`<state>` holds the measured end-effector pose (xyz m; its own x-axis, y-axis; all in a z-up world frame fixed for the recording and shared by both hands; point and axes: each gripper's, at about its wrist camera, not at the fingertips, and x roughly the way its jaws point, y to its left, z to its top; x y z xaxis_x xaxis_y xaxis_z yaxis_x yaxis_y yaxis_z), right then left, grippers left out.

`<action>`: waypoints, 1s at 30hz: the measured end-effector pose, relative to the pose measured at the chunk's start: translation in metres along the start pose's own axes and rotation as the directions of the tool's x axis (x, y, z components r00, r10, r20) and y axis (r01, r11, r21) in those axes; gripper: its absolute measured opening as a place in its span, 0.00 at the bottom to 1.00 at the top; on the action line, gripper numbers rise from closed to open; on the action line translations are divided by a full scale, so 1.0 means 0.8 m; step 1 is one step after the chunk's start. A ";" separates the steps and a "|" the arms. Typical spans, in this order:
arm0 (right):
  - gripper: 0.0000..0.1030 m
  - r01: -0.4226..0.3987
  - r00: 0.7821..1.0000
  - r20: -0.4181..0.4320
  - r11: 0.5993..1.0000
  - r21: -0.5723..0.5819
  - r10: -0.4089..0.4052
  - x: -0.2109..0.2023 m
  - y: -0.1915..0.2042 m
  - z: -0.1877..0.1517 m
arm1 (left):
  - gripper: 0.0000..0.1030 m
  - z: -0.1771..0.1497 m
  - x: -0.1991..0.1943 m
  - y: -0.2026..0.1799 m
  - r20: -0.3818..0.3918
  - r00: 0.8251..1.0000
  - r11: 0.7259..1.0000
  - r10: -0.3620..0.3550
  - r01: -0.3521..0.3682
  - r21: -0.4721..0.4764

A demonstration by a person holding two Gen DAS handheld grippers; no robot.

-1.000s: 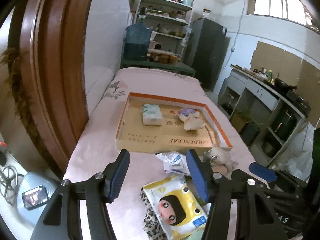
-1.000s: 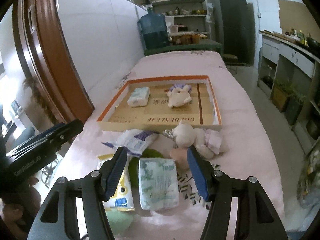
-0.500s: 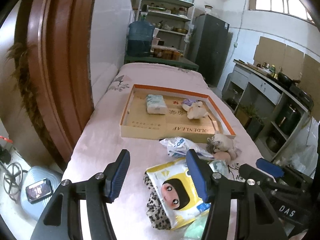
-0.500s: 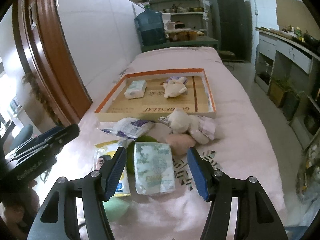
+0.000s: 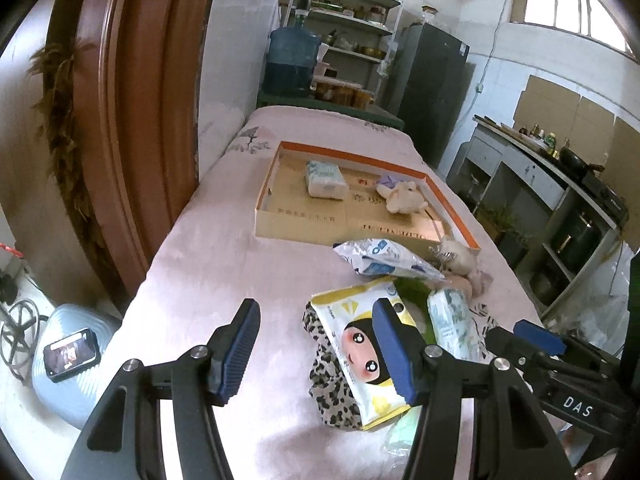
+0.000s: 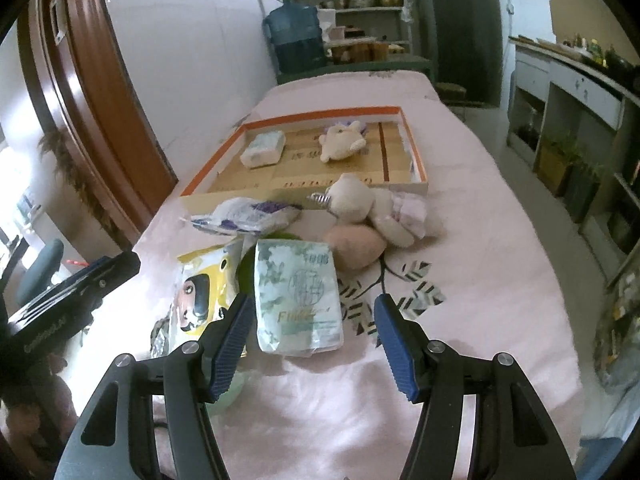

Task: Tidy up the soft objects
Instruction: 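Move both tools back toward the pile of soft items, then grasp the white-purple snack bag with the left tool while the right tool grasps another Flower tissue pack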

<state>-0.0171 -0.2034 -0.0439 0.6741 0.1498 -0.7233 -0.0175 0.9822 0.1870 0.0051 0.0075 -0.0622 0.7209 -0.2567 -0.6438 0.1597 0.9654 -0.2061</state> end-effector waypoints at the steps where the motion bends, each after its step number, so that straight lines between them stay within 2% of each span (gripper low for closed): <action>1: 0.63 -0.003 1.000 -0.004 1.000 0.003 0.003 0.002 0.000 0.000 | 0.57 -0.001 0.001 0.000 -0.003 1.000 1.000 -0.001 0.001 0.000; 10: 0.63 -0.050 0.997 -0.062 0.998 0.049 0.053 0.030 -0.005 -0.004 | 0.57 -0.009 0.012 0.000 -0.026 0.999 1.000 -0.019 0.019 -0.002; 11: 0.65 -0.054 0.996 -0.066 0.997 0.052 0.057 0.032 -0.005 -0.004 | 0.57 -0.010 0.014 -0.001 -0.031 0.999 1.000 -0.022 0.022 -0.002; 12: 0.72 -0.058 0.995 -0.073 0.997 0.054 0.062 0.035 -0.006 -0.004 | 0.57 -0.011 0.016 -0.001 -0.034 0.999 1.000 -0.024 0.024 -0.002; 13: 0.74 -0.061 0.995 -0.080 0.997 0.055 0.065 0.039 -0.006 -0.004 | 0.57 -0.012 0.017 -0.002 -0.037 0.999 1.000 -0.027 0.027 -0.001; 30: 0.74 -0.094 0.986 -0.134 0.993 0.070 0.102 0.084 -0.012 0.005 | 0.57 -0.017 0.037 -0.011 -0.082 0.996 0.999 -0.042 0.043 0.005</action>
<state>0.0315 -0.2035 -0.0920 0.5634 0.2634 -0.7830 -0.0291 0.9535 0.2998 0.0160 -0.0091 -0.0895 0.6560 -0.3002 -0.6925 0.1935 0.9537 -0.2300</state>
